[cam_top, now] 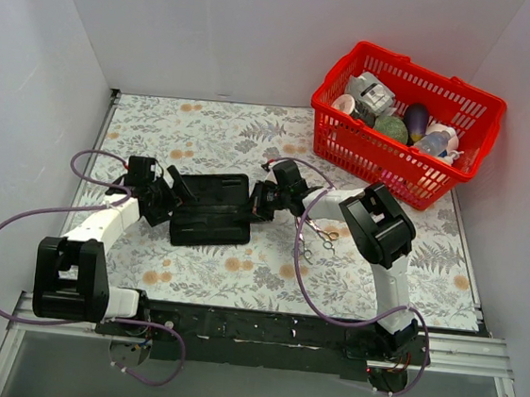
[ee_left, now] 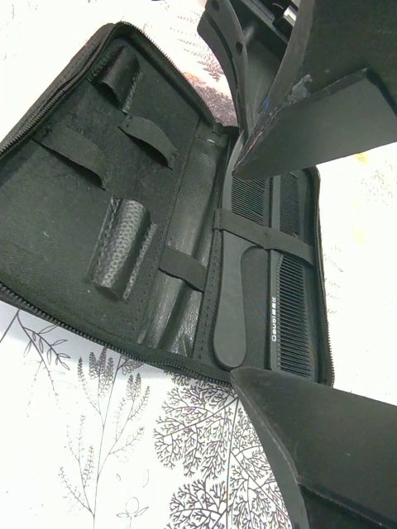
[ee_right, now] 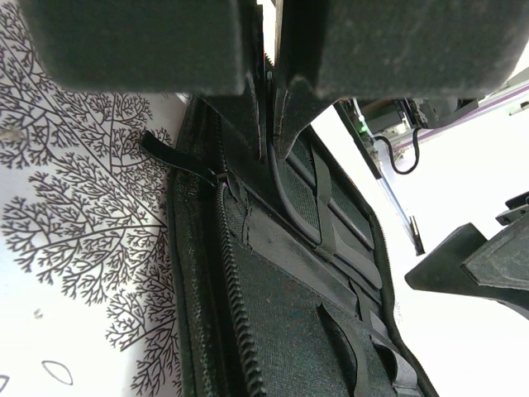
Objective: Sort the hair-cutting tools
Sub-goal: Place the comb in the hairdressing tool bag.
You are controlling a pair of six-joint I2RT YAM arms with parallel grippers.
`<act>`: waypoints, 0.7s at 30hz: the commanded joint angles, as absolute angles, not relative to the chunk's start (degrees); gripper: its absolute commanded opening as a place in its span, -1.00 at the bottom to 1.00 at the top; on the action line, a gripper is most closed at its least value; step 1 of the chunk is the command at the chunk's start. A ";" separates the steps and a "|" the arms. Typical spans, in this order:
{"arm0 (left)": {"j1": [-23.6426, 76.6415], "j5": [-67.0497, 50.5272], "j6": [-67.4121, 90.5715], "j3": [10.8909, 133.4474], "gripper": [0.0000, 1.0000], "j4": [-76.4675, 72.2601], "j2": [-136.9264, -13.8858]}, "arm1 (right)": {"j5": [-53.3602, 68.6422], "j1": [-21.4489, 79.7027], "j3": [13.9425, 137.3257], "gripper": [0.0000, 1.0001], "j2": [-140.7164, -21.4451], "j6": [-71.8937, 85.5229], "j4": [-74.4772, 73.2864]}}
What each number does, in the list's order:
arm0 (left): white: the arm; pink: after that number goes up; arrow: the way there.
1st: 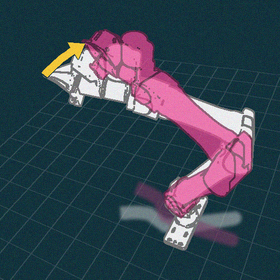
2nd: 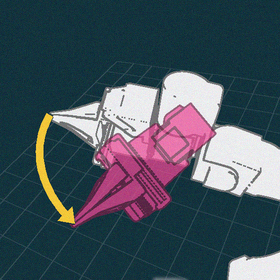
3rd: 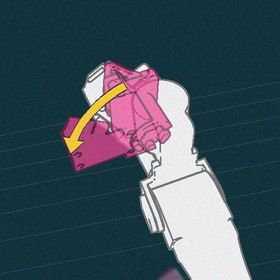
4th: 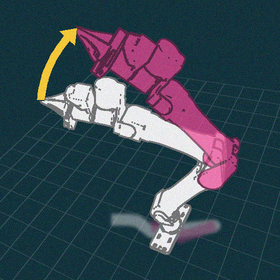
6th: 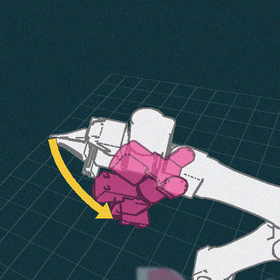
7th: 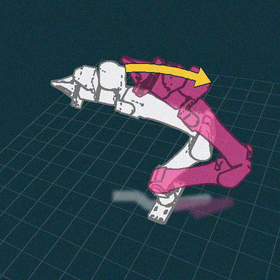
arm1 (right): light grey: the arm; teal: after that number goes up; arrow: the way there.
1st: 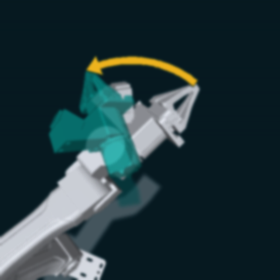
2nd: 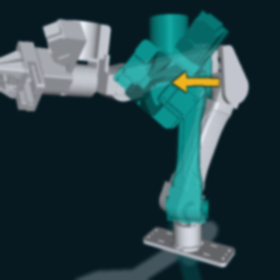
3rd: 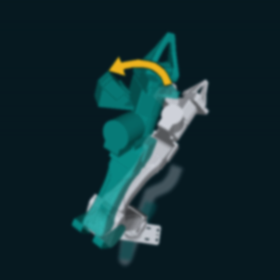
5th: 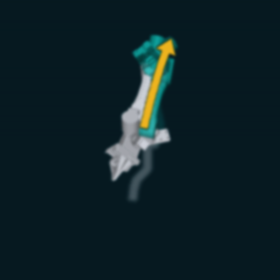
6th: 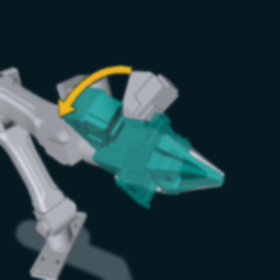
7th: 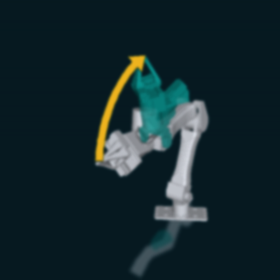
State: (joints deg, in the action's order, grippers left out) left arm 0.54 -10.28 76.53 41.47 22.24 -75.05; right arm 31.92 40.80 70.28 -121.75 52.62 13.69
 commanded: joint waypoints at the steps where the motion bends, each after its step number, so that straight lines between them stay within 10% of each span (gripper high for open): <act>1: 0.70 -9.66 76.38 40.87 0.96 22.24 -73.48 | 27.33 42.01 68.82 -0.97 -121.55 52.38 12.66; 21: 3.34 -16.09 77.52 38.68 0.96 19.69 -75.76 | 27.16 42.01 68.03 -0.97 -122.17 52.91 14.41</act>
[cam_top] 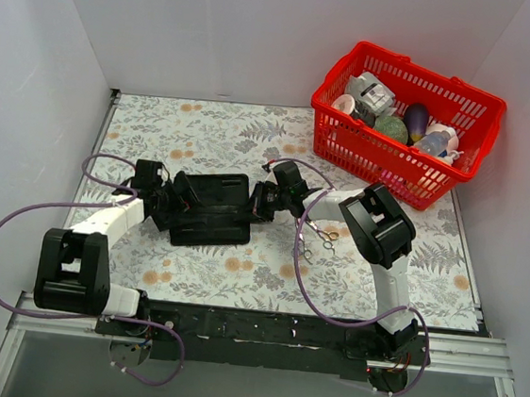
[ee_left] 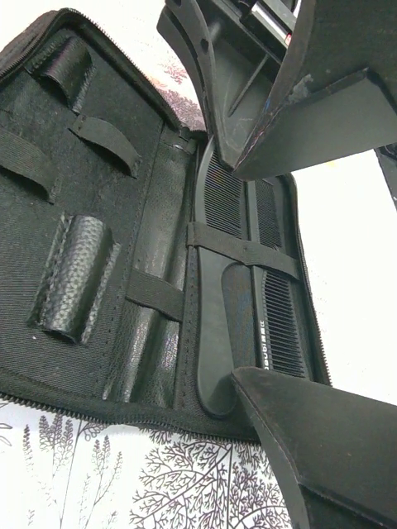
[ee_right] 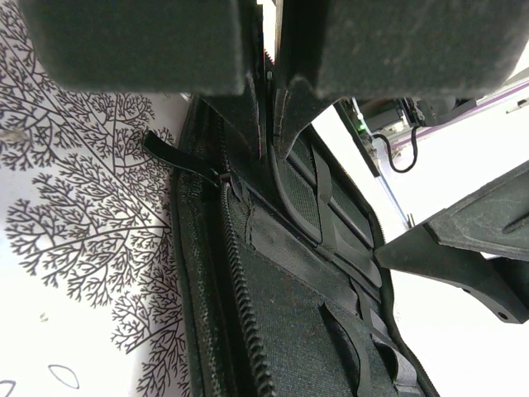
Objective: Sort the hair-cutting tools
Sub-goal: Place the comb in the hairdressing tool bag.
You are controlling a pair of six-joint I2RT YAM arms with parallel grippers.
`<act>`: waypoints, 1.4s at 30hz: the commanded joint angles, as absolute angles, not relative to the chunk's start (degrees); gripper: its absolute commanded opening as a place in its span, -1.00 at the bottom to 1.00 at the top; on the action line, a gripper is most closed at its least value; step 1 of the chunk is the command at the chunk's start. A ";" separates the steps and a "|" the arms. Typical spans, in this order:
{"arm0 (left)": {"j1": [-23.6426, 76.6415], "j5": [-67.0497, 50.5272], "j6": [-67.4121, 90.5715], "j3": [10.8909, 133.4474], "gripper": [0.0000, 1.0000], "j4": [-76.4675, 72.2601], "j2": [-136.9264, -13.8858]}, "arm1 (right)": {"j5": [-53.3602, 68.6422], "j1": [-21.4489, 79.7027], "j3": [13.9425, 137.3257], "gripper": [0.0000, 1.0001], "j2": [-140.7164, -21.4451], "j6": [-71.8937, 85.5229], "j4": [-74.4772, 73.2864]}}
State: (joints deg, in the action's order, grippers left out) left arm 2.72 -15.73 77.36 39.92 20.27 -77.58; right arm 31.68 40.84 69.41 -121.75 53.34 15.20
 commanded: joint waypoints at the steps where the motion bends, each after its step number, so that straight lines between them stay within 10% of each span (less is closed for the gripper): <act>1: 3.43 -16.00 77.78 38.58 0.96 19.51 -76.02 | 27.16 42.10 68.03 -0.97 -122.25 52.91 14.41; 42: 6.42 -13.18 79.80 40.70 0.96 18.63 -79.81 | 28.30 42.01 67.85 -0.97 -122.43 52.12 15.03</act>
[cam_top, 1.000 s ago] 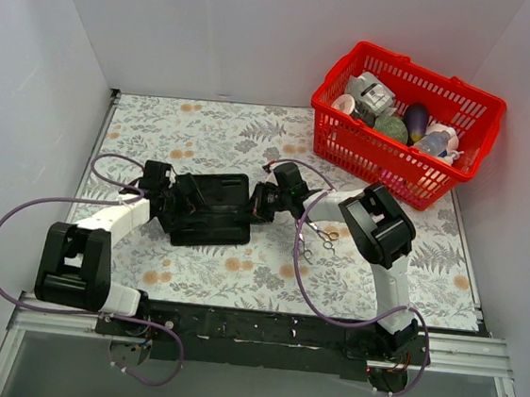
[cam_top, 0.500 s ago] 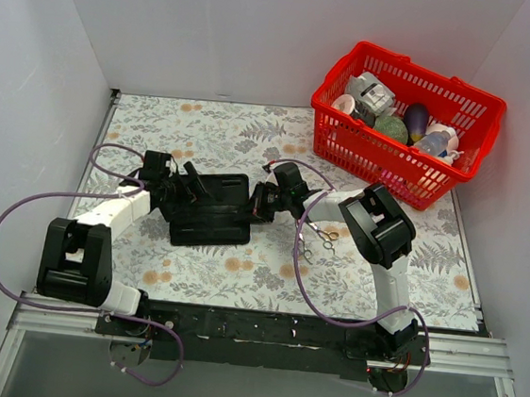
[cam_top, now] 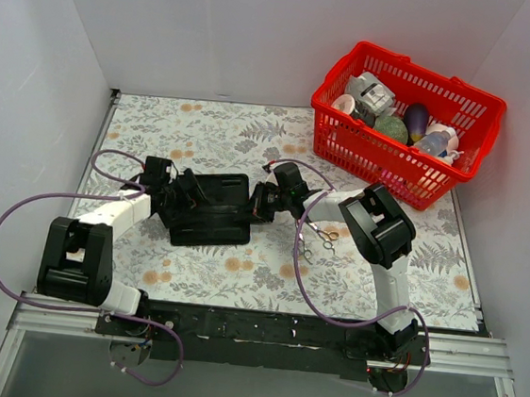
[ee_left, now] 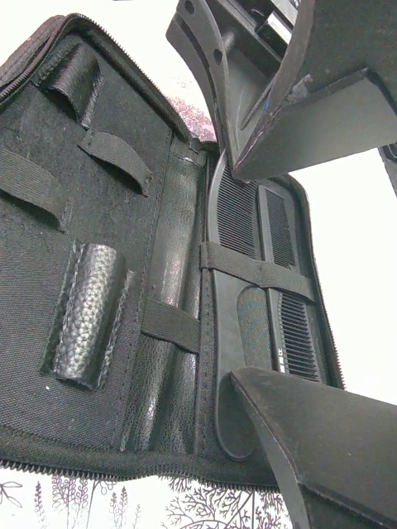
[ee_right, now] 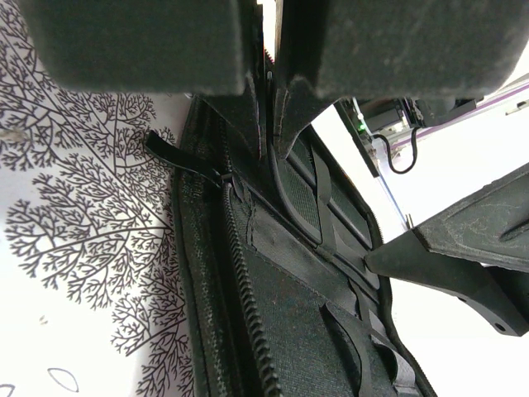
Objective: Sort the hair-cutting tools
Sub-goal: Place the comb in the hairdressing tool bag.
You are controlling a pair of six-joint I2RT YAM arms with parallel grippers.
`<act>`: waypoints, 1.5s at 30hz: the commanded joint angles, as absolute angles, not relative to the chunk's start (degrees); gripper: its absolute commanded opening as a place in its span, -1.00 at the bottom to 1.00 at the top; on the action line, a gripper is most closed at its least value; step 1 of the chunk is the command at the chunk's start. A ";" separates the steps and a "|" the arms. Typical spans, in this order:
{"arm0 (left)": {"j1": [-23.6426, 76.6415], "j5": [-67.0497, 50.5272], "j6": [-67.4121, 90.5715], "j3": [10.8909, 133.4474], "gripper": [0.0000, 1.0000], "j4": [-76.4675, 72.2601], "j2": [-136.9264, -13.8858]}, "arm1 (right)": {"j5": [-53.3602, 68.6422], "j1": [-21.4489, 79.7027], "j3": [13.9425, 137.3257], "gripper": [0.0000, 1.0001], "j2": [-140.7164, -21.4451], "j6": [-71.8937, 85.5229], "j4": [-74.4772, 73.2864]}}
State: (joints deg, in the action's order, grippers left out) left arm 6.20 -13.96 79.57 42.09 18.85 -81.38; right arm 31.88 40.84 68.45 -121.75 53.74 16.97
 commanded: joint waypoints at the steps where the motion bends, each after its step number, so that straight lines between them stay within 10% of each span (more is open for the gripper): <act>1: 6.42 -13.27 79.89 40.35 0.96 18.55 -79.72 | 28.30 42.01 67.76 -0.97 -122.43 52.12 15.03; 11: 6.42 -12.13 79.63 39.55 0.96 18.19 -79.80 | 28.39 42.01 68.02 -0.97 -122.61 51.94 14.59; 16: 6.42 -11.78 79.63 39.46 0.96 18.11 -79.63 | 26.98 42.01 69.08 0.18 -122.52 49.57 10.55; 19: 6.42 -11.51 79.63 39.55 0.96 18.19 -79.54 | 26.81 41.92 68.91 0.37 -121.99 48.69 9.32; 45: 6.42 -11.42 79.63 40.25 0.96 18.63 -78.05 | 15.76 35.60 68.62 0.43 -106.70 29.03 -11.14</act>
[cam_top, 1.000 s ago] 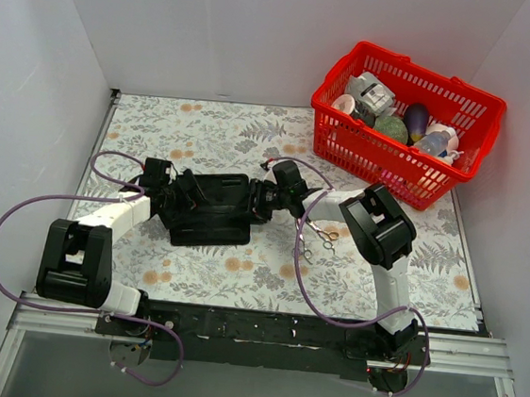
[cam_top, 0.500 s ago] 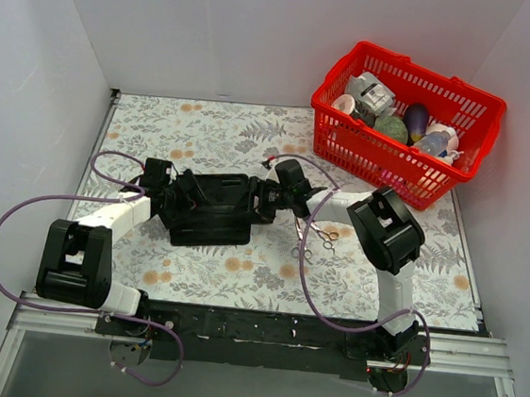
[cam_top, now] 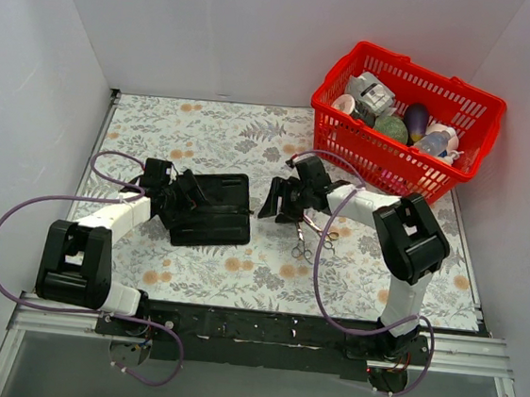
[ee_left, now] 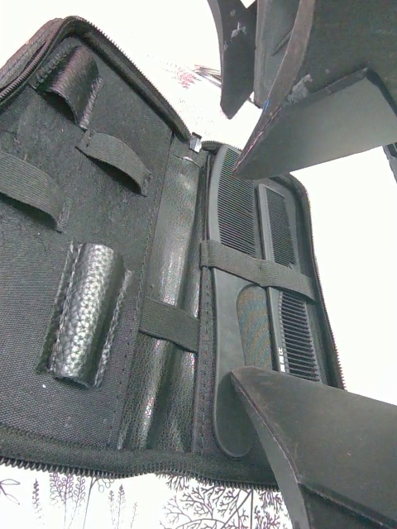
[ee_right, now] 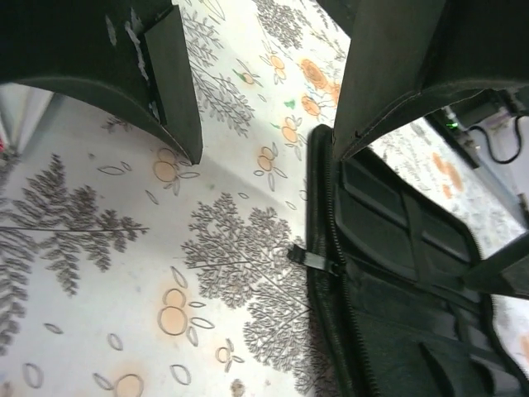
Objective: Sort the hair-cutting tools
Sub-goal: Place the comb in the hairdressing tool bag.
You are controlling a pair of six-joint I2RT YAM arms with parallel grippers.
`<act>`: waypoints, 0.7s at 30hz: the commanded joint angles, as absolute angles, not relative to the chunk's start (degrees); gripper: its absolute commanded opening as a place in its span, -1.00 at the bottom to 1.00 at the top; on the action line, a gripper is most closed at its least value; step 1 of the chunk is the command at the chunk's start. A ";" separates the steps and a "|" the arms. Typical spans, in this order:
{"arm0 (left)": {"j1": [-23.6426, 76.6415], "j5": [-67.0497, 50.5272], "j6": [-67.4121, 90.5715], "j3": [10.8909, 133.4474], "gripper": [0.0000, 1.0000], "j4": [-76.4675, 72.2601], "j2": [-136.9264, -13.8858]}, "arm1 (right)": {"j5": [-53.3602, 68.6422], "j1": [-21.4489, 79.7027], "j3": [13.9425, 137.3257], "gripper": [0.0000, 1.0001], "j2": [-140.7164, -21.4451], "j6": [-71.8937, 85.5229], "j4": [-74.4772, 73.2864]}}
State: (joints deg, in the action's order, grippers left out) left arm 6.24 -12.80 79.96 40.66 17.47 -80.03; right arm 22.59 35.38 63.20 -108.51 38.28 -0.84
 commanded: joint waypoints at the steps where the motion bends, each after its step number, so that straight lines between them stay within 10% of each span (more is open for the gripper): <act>1: 6.42 -11.60 79.72 40.69 0.96 18.72 -77.96 | 14.78 35.60 72.30 0.43 -106.96 27.53 -14.47; 12: 6.42 -15.82 80.68 54.47 0.97 27.49 -71.99 | 20.71 34.54 98.25 0.42 -120.75 17.40 -22.67; 21: 6.42 -10.81 78.22 61.52 0.96 37.87 -66.01 | 34.77 32.52 96.26 0.42 -128.58 17.05 -7.95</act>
